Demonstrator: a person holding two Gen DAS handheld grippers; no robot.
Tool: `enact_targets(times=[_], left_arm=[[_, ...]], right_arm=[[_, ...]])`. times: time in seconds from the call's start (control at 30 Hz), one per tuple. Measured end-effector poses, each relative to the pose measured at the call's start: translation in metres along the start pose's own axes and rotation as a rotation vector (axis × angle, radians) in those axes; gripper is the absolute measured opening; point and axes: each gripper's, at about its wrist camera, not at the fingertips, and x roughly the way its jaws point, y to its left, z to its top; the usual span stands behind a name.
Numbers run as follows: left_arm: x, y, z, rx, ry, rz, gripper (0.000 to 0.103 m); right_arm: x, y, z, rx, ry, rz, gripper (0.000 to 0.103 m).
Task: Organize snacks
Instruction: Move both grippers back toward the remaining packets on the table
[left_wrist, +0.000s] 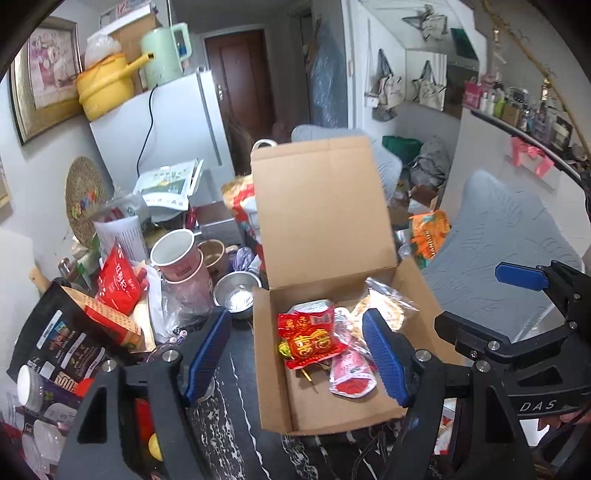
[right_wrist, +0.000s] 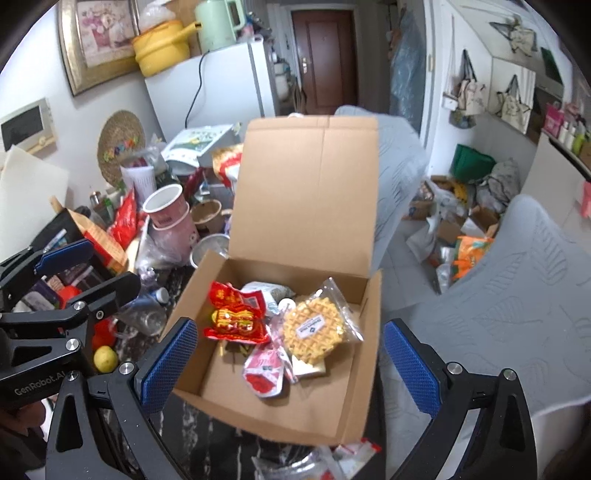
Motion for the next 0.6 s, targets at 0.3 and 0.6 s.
enact_targets(times=[0.3,0.6], left_arm=[[-0.056,-0.015,-0.018,0.035,-0.064,-0.053,0.073],[-0.091,-0.028,-0.046,0.064,-0.078,-0.131,0.073]], right_arm=[[-0.064,0.006,-0.027,0.018,-0.053,-0.041,0.102],[-0.11,0.01,-0.065,0.051,-0.06,-0.084,0.102]])
